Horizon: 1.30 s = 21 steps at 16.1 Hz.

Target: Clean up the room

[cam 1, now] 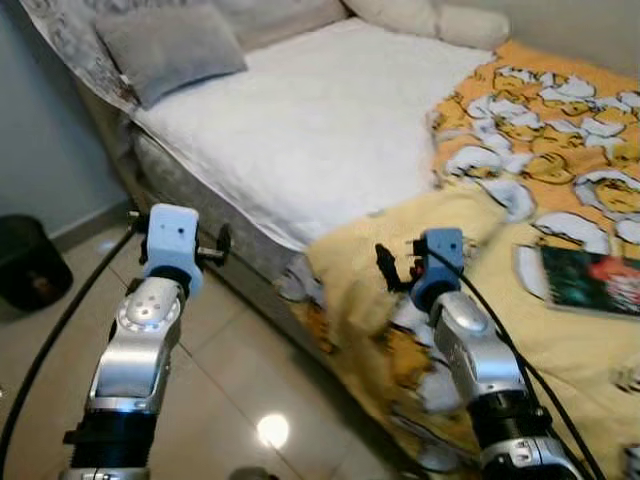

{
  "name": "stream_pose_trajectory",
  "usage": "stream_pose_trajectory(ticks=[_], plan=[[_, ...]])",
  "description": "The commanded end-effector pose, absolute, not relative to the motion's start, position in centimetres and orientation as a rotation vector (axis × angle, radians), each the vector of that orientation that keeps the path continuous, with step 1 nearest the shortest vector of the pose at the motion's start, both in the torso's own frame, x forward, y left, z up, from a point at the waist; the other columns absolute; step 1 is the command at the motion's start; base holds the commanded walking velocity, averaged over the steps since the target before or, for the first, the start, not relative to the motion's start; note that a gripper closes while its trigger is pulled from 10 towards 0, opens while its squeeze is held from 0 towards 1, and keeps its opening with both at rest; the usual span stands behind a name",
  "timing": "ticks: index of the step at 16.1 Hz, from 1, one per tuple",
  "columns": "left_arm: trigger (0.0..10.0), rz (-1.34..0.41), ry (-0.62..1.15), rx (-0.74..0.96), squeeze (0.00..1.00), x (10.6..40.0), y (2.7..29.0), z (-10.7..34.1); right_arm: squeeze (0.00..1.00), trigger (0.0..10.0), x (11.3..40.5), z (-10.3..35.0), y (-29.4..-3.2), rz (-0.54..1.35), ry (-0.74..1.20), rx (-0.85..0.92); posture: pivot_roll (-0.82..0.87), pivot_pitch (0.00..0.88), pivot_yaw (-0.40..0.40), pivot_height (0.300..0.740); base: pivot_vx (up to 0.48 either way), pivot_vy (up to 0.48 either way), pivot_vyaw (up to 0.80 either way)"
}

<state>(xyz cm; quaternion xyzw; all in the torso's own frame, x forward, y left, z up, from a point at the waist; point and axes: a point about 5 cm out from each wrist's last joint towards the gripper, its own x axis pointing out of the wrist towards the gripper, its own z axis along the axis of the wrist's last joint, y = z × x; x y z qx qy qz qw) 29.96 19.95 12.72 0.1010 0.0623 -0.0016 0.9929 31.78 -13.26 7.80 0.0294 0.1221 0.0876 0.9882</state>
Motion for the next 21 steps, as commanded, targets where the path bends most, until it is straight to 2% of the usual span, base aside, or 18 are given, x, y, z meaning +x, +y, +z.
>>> stream_pose_trajectory(ticks=[1, 6, 13, 21], plan=[[10.0, -0.023, 0.12, 0.211, 0.69, 30.0, 19.4, 12.7, 0.0, 10.0, 31.7, 7.6, -14.3, 0.15, 0.248, 0.054, 0.05, 0.0, 0.012, 0.74, 0.0, -0.409, 0.0], [10.0, -0.027, 0.119, 0.214, 0.69, 30.0, 19.2, 12.6, 0.0, 10.0, 31.6, 7.5, -14.0, 0.173, 0.25, 0.029, 0.05, 0.0, 0.011, 0.74, 0.0, -0.408, 0.56], [10.0, -0.031, 0.121, 0.214, 0.69, 29.8, 19.0, 12.4, 0.0, 10.0, 31.3, 7.1, -14.2, 0.186, 0.261, 0.04, 0.05, 0.0, 0.009, 0.74, 0.0, -0.406, 0.0], [10.0, -0.109, 0.142, 0.238, 0.69, 29.6, 18.0, 11.6, 0.0, 10.0, 31.1, 6.6, -14.0, 0.191, 0.286, 0.073, 0.06, 0.0, 0.007, 0.74, 0.0, 0.0, 0.0]])
